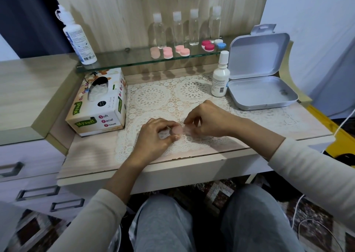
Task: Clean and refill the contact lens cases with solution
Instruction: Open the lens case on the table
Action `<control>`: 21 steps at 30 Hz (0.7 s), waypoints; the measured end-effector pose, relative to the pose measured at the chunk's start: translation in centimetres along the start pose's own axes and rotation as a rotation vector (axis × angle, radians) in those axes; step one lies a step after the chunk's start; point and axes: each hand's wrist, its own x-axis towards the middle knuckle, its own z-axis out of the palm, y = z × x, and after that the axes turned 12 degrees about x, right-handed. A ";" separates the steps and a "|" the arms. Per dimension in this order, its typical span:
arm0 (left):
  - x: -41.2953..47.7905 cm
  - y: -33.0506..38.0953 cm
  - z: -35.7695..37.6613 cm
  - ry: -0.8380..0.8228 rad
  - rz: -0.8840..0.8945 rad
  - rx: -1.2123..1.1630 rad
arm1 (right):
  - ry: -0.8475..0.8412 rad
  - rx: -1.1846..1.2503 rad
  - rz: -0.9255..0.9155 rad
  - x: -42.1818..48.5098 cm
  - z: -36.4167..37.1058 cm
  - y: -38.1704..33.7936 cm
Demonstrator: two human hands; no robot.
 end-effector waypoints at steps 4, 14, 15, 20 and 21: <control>0.0 0.0 0.0 0.003 -0.004 -0.004 | 0.031 0.016 -0.014 0.0 0.1 0.1; 0.0 0.2 -0.1 0.011 -0.013 -0.006 | 0.052 -0.171 0.044 0.5 0.6 0.2; 0.0 0.2 -0.1 0.013 -0.013 -0.008 | 0.036 -0.163 0.037 0.4 0.4 0.1; -0.1 0.2 -0.1 0.008 -0.015 -0.011 | -0.022 -0.042 -0.023 0.1 -0.1 0.0; -0.1 0.2 -0.1 0.006 -0.018 -0.013 | -0.008 -0.054 -0.020 0.2 0.1 0.1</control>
